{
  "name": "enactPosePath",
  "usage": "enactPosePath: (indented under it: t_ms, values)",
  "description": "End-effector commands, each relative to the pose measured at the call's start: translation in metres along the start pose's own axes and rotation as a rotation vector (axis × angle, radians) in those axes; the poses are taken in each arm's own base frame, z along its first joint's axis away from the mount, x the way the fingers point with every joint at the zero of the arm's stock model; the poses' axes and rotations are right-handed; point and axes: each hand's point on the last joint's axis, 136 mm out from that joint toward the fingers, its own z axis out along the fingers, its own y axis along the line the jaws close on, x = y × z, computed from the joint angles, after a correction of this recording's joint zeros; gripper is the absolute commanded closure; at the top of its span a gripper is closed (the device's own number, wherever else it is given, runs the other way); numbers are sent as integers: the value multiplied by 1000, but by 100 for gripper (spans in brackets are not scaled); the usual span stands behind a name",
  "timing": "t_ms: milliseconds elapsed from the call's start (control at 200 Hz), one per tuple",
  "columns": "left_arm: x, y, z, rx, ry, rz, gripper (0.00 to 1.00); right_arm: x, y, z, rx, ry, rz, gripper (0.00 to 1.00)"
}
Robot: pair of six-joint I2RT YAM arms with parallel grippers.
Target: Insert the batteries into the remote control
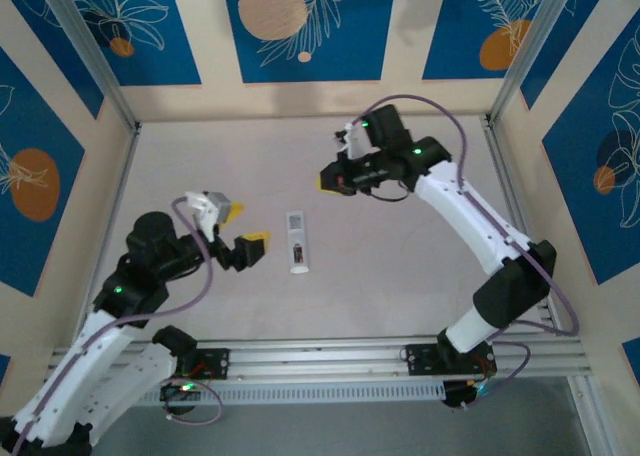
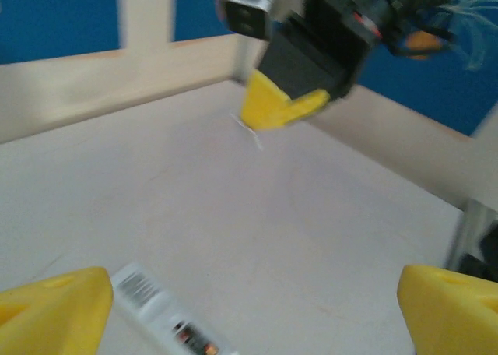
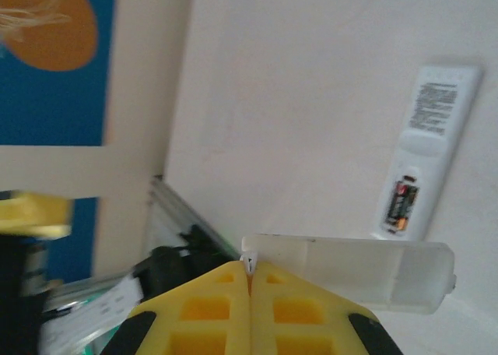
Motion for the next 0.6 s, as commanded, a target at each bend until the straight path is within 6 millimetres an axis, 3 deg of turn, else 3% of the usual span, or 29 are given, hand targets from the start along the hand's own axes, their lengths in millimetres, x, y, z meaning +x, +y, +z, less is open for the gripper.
enactPosePath:
  t_ms: [0, 155, 380, 595]
  values:
    - [-36, -43, 13, 311, -201, 213, 4, 26, 32, -24, -239, 131, -6, 95]
    - [-46, -51, 46, 433, -238, 233, 3, 25, 51, -48, -377, 135, -1, 95]
    - [-54, -46, 88, 437, -254, 320, 5, 45, 82, -61, -479, 206, -60, 94]
    - [-79, -59, 93, 467, -319, 372, 31, 55, 88, -58, -487, 232, -71, 94]
